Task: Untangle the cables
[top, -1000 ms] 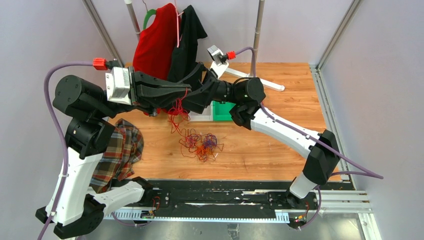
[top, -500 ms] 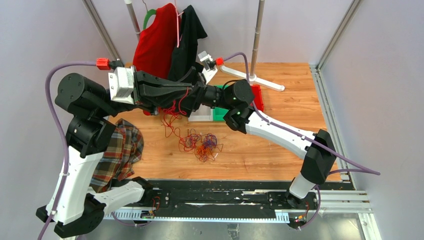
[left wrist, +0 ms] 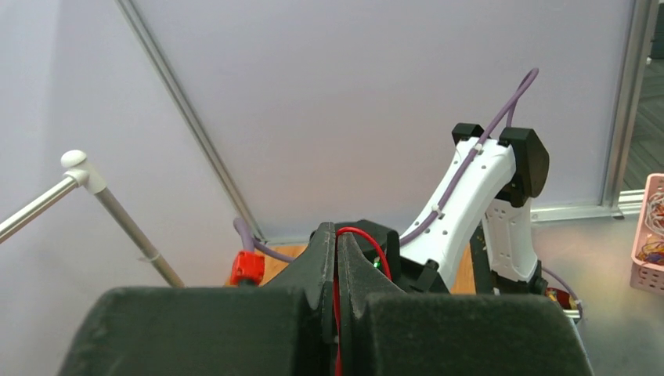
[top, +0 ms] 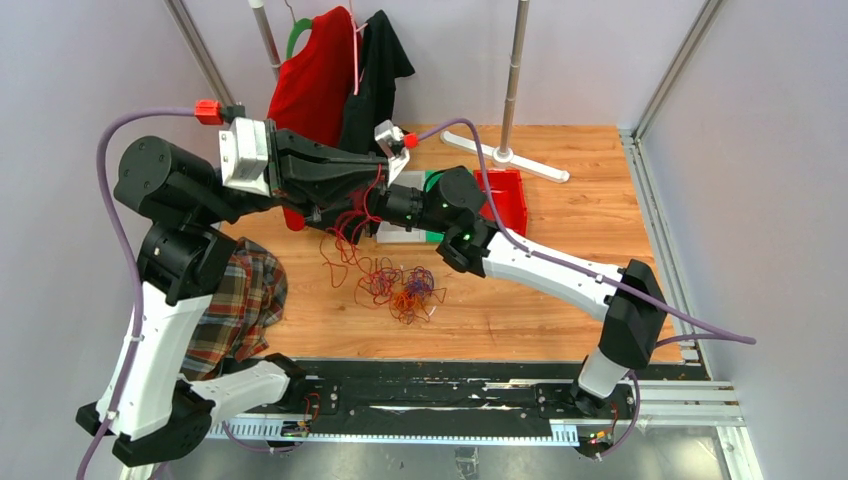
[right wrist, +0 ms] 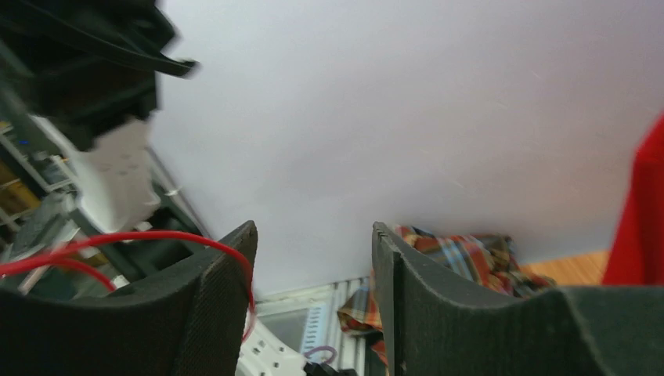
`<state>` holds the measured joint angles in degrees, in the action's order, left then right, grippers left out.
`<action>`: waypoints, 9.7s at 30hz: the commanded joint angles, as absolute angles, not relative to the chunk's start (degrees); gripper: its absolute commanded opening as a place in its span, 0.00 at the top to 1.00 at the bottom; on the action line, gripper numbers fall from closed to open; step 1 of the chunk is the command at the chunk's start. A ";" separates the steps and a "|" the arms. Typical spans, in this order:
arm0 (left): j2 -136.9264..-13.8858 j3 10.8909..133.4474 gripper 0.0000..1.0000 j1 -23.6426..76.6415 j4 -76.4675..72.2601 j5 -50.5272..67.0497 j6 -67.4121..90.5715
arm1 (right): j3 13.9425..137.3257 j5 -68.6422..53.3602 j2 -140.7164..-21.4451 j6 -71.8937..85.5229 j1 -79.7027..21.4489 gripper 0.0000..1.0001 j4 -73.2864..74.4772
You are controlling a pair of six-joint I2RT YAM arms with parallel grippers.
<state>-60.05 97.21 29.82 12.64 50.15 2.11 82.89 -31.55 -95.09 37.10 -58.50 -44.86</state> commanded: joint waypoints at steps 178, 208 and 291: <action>-42.71 62.18 1.00 23.55 19.70 12.03 -9.81 | 96.49 1.30 -72.59 -13.46 -43.89 0.99 -4.34; -31.52 57.11 0.88 23.47 28.92 25.15 -22.89 | 99.20 -7.76 -72.03 3.09 -27.95 0.99 -6.53; -57.31 68.67 0.02 29.00 -3.29 24.29 12.03 | 104.09 -30.09 -84.55 27.49 -40.59 0.99 -17.12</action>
<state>-54.26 66.46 29.02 0.12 26.70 5.26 104.51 -27.77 -84.60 27.00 -39.00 -15.00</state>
